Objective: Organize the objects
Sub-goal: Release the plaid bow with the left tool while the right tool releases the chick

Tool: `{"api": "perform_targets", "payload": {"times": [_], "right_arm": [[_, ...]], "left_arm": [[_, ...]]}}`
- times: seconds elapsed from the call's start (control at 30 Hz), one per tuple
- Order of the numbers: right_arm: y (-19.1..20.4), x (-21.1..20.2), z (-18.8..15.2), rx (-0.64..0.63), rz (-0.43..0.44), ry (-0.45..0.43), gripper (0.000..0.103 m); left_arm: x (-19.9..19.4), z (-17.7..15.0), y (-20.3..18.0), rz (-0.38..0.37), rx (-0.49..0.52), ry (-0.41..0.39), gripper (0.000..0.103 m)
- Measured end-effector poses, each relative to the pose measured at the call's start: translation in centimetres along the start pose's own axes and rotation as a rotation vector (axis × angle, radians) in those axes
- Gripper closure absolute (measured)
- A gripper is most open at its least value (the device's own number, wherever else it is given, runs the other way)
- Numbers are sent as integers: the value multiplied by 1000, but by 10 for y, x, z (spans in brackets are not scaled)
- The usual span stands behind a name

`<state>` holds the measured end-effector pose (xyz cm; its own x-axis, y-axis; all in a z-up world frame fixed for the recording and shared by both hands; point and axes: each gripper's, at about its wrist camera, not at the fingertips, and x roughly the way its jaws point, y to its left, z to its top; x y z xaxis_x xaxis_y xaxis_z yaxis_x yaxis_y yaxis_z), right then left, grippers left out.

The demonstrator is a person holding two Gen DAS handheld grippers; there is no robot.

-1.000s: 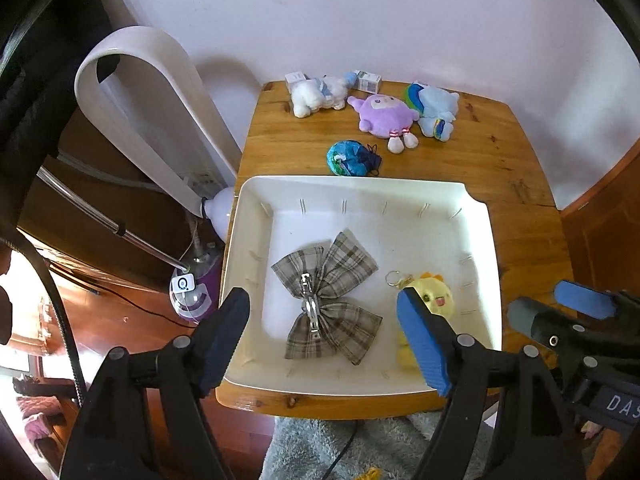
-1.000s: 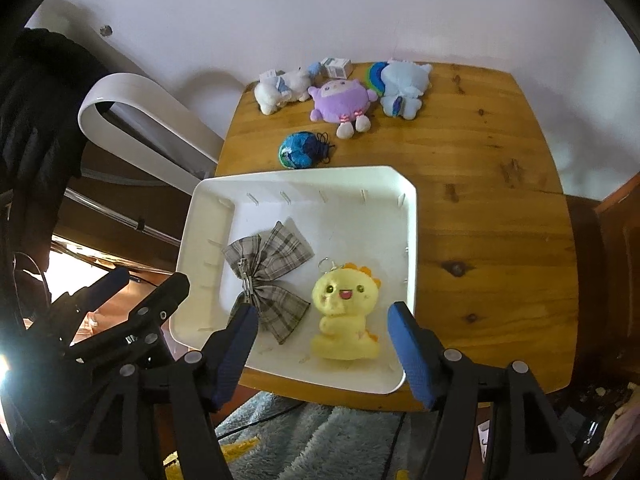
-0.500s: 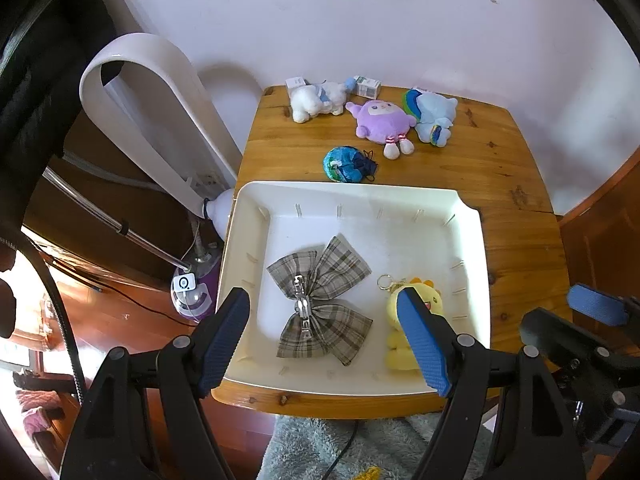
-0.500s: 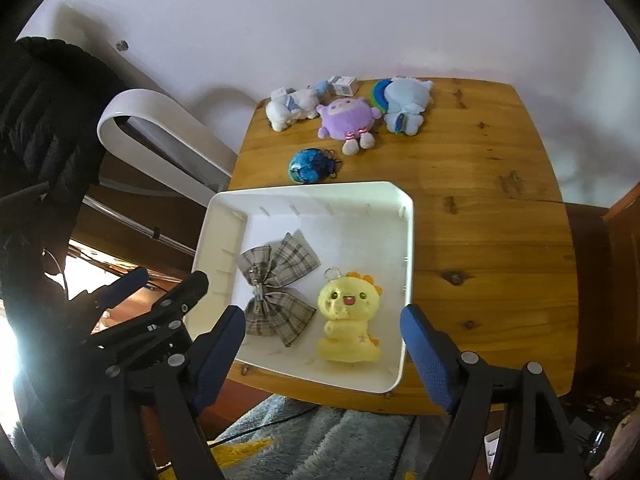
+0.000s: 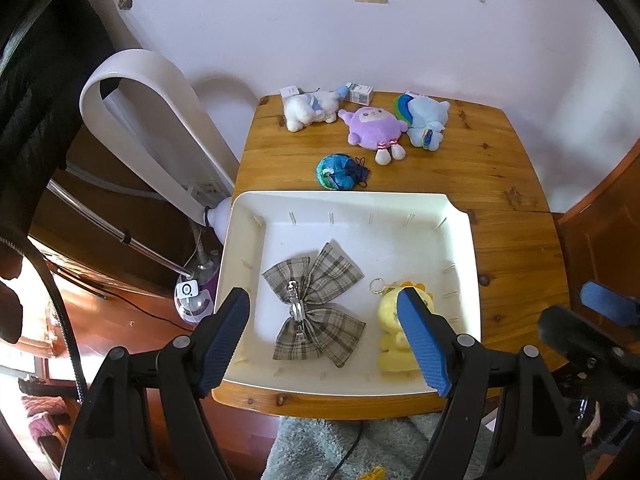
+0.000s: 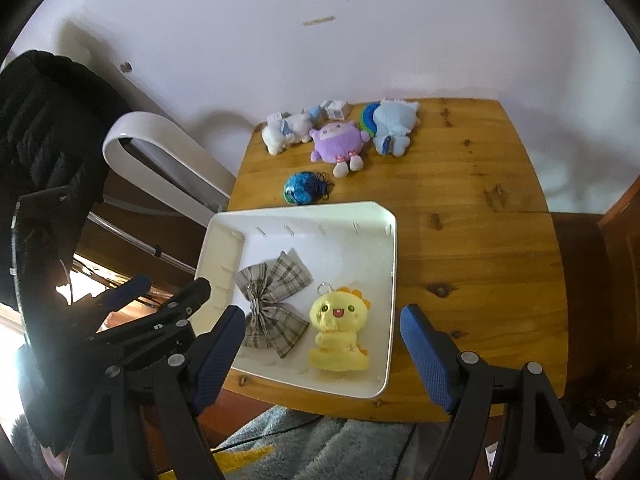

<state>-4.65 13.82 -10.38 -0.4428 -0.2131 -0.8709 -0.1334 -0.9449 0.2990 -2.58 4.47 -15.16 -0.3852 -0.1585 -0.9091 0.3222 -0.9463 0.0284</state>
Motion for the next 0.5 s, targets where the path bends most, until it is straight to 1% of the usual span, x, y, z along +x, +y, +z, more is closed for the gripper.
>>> {"api": "perform_targets", "payload": {"times": [0.23,0.4,0.5], "right_arm": [[-10,-6,3,42,30,-56,22],[-12,-17,7,55,47,-134,23],[-10,-21,12,54,39,-163,22]], "left_arm": [[-2,6,1,13,-8,-5,24],[-4,15,5,25,-10,-16,24],[-7,20,6,31,-2,-31,24]]}}
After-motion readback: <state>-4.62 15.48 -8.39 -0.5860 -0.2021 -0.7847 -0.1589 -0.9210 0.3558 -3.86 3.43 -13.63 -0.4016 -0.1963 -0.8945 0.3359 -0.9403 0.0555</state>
